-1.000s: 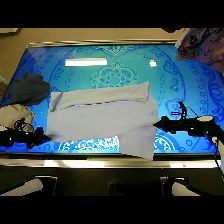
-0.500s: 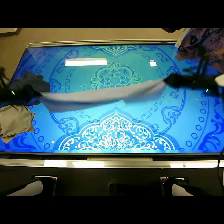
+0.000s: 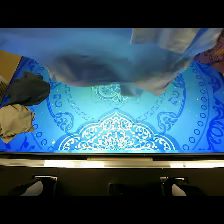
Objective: Fold the clothes and pants, and hang the long-sleeved shirts on hangers.
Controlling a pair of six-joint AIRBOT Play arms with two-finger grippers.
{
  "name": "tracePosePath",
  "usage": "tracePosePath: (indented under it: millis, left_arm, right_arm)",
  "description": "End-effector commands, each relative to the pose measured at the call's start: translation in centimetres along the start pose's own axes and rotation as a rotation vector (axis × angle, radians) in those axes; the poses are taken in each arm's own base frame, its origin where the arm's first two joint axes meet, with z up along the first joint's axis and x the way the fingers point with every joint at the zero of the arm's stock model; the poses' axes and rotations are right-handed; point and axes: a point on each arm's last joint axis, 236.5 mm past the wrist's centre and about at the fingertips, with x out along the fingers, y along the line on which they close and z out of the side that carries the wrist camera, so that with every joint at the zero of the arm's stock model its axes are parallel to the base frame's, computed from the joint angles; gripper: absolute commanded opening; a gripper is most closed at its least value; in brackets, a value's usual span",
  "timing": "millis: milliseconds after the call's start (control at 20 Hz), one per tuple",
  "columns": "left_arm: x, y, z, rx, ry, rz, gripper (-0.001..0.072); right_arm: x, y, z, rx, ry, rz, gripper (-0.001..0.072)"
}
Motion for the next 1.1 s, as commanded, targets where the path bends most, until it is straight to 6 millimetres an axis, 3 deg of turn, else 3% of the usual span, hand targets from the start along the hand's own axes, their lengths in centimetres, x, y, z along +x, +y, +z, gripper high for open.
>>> tracePosePath:
  millis: [0, 100, 200, 300, 400, 500, 650, 800, 900, 1050]
  left_arm:
    - [-9.9, 0.4, 2.5, 0.046, -0.157, 0.142, 0.0018]
    - [-13.9, 0.9, 2.4, 0.049, -0.207, 0.203, 0.0018]
    - [-16.7, 1.2, 2.7, 0.032, -0.25, 0.243, 0.0018]
    - [-17.3, 1.3, 2.8, 0.024, -0.264, 0.249, 0.0018]
    - [-15.6, 1.7, 2.5, 0.017, -0.231, 0.252, 0.0018]
    - [-11.9, 2.9, 0.9, -0.002, -0.131, 0.259, 0.0018]
    - [-2.9, 5.1, -5.1, -0.006, 0.148, 0.232, 0.0018]
    - [7.0, 8.4, -14.8, -0.055, 0.454, 0.202, 0.0019]
    - [12.3, 11.0, -22.2, -0.07, 0.641, 0.209, 0.0019]
    - [19.1, 13.0, -31.6, -0.06, 0.811, 0.193, 0.0019]
  right_arm:
    - [-10.6, 1.1, 6.0, -0.082, -0.155, -0.112, 0.0029]
    - [-14.6, 1.7, 7.5, -0.101, -0.213, -0.148, 0.0029]
    - [-16.7, 2.2, 8.1, -0.099, -0.244, -0.156, 0.0029]
    - [-16.5, 2.2, 7.9, -0.079, -0.237, -0.154, 0.0029]
    - [-14.7, 1.5, 6.5, -0.056, -0.185, -0.152, 0.0029]
    - [-11.1, 0.7, 3.4, -0.007, -0.078, -0.134, 0.0029]
    - [-4.4, -0.8, -3.8, 0.075, 0.153, -0.1, 0.0029]
    - [3.0, -1.9, -14.0, 0.179, 0.444, -0.043, 0.0029]
    - [7.4, -2.4, -21.9, 0.258, 0.634, -0.006, 0.0029]
    - [13.4, -2.6, -33.5, 0.3, 0.837, 0.014, 0.0029]
